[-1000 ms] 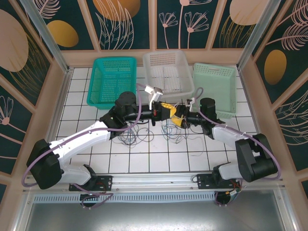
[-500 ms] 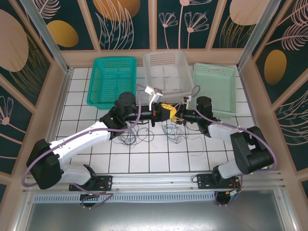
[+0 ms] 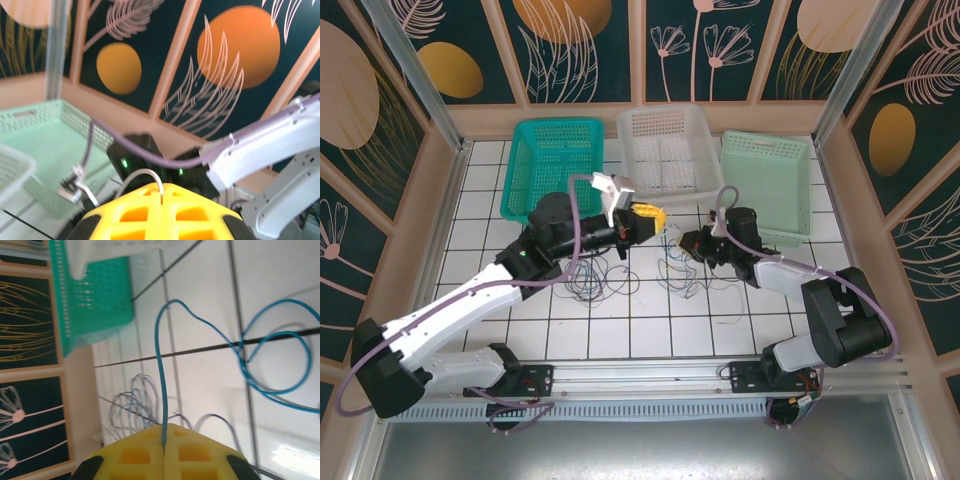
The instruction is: Untangle the cables
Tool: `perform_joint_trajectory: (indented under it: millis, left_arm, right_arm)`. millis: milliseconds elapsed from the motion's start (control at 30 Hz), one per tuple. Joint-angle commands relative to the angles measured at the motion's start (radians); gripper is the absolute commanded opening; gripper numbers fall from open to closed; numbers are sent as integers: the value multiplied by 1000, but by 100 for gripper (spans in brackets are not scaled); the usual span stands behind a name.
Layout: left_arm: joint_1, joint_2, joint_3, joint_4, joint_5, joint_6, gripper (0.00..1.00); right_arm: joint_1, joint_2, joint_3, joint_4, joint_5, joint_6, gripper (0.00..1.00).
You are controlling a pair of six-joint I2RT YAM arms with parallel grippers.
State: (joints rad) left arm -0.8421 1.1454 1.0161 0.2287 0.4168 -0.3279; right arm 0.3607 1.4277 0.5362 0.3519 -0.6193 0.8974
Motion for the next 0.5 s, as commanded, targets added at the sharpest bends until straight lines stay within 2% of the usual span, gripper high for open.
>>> perform_joint_trajectory:
  millis: [0,167,267,400,467]
  left_arm:
    - [8,-58,68,-80,-109,79,0]
    - [14,-109,133,-158,-277,144,0]
    - [19,-128,188,-204,-416,182,0]
    - [24,-155,238,-212,-584,237,0]
    - [26,-160,263,-211,-634,263,0]
  right_arm:
    - [-5,8,-57,-19,69,-56,0]
    - [-2,-2,-107,-27,127,-96,0]
    - [-3,-13,-131,-36,165,-113,0]
    - [-2,-10,-153,-36,176,-121,0]
    - [-3,-8,-161,-32,181,-120,0]
